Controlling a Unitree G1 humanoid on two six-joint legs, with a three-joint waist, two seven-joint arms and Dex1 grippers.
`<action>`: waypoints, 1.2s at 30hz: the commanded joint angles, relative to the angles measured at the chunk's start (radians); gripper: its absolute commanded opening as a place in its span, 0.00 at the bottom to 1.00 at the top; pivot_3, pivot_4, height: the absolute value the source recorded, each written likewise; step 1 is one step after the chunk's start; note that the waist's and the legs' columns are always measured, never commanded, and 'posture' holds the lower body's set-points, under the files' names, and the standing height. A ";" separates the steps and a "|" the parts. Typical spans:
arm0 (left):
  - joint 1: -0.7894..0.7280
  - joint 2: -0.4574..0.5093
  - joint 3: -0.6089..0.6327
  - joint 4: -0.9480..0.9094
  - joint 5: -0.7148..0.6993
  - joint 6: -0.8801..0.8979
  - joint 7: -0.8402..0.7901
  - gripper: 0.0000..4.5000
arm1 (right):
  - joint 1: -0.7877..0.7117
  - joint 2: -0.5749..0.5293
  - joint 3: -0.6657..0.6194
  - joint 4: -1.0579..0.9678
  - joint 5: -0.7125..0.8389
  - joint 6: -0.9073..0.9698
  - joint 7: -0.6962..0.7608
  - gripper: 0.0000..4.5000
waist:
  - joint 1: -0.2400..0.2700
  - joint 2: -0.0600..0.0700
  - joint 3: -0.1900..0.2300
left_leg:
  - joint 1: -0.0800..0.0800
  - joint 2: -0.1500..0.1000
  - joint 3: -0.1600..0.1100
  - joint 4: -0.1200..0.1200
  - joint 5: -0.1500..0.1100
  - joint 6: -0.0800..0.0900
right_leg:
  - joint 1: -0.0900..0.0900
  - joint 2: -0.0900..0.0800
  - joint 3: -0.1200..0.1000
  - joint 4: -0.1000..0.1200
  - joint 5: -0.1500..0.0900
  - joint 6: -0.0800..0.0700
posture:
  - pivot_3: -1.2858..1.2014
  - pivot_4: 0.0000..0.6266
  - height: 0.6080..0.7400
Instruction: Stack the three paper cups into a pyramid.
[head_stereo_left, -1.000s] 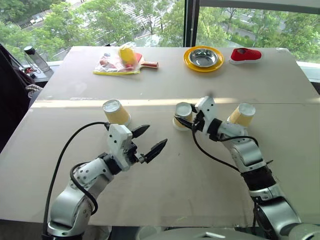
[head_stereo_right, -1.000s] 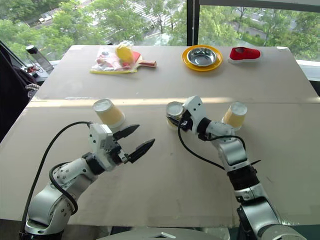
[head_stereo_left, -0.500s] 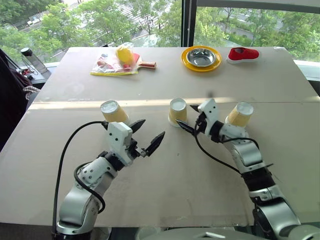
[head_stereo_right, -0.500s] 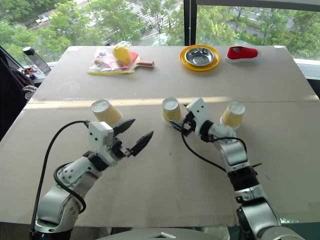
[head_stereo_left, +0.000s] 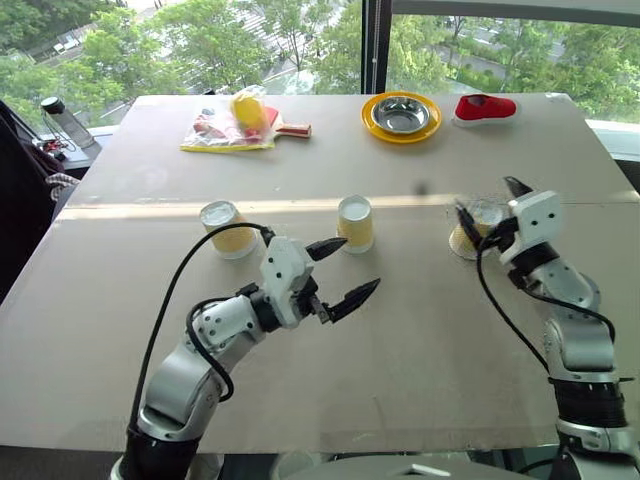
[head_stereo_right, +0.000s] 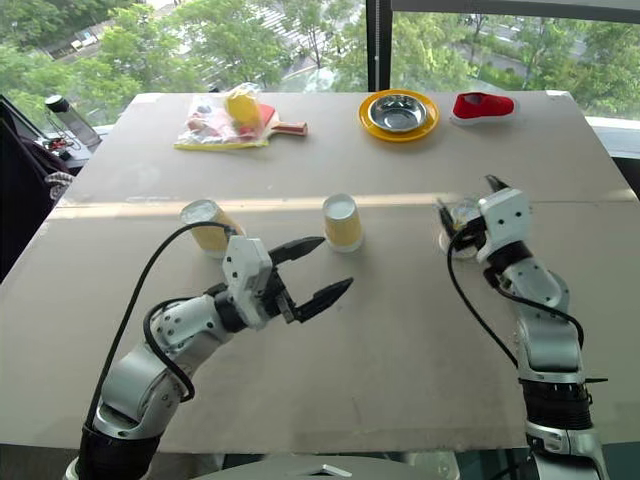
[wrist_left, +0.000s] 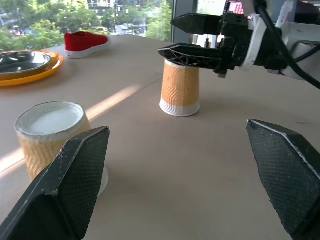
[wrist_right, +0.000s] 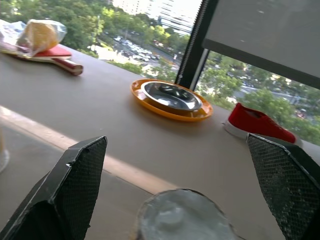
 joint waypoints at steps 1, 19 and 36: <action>-0.031 0.021 0.007 -0.013 -0.024 -0.007 -0.049 1.00 | -0.011 0.010 -0.025 0.004 0.031 0.004 -0.020 0.99 | -0.003 0.000 0.000 | 0.000 0.000 0.000 0.000 0.000 0.000 | 0.000 0.000 0.000 0.000 0.000 0.000 | 0.52 0.24 1.00; -0.089 0.014 0.011 0.027 -0.035 -0.006 -0.077 1.00 | 0.008 0.044 0.013 0.017 0.103 0.059 -0.001 0.99 | -0.002 0.000 0.000 | 0.000 0.000 0.001 0.000 0.000 0.000 | 0.000 0.000 0.001 0.000 0.000 0.000 | 0.52 0.24 1.00; -0.104 0.014 0.011 0.019 -0.044 -0.012 -0.091 1.00 | 0.018 0.069 0.019 0.026 0.172 0.115 0.020 0.57 | -0.002 0.000 0.000 | 0.000 0.001 0.001 0.000 0.000 0.000 | -0.001 0.000 0.001 0.000 0.000 0.000 | 0.52 0.24 1.00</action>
